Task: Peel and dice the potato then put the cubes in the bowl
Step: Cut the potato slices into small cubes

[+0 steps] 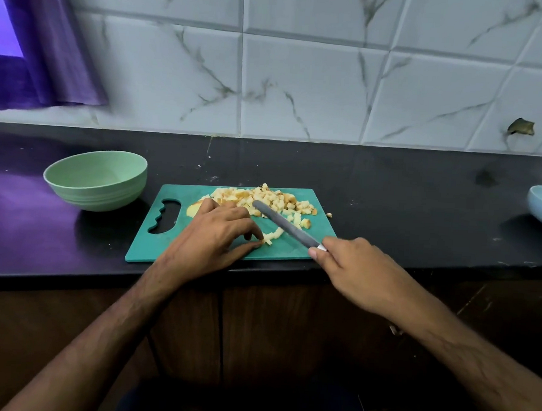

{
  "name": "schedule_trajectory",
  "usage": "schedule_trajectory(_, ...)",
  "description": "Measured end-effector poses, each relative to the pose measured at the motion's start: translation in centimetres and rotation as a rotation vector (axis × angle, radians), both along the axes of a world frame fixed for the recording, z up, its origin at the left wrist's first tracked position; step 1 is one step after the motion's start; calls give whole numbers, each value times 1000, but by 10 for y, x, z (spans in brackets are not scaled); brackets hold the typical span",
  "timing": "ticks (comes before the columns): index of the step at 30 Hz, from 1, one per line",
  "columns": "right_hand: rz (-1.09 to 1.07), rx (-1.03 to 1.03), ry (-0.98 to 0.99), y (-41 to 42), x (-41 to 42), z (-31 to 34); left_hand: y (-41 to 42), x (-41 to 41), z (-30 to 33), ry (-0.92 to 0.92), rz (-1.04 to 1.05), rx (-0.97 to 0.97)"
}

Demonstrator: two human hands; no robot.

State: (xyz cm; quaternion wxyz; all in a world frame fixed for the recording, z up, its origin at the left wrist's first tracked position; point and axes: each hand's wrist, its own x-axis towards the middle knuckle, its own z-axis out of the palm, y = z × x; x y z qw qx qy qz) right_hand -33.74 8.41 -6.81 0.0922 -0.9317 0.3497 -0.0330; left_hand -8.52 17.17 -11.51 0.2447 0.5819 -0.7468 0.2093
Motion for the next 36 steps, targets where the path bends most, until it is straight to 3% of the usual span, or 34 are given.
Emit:
schedule_trajectory(3,11,-28,-4,-11,-10,8,1,2,0,42,75,-84)
schedule_trajectory(8,120,-67,127,-7,-23,15,-1,17,4,597,252,-304)
schedule_trajectory(10,162,-118,204,-2,-20,11,1,29,2,717,317,-300)
schedule_trajectory(13,192,-184,215,-11,-14,3,4,45,-3,544,487,-85)
schedule_trajectory(16,199,-214,220,-43,-13,2,7,47,-4,384,490,55)
schedule_trajectory(26,195,-129,198,-124,9,1,13,35,-5,243,481,2)
schedule_trajectory(33,233,-24,-26,-130,16,12,15,35,-5,222,500,-37)
schedule_trajectory(36,267,-28,56,-123,4,14,16,34,-4,206,502,-32)
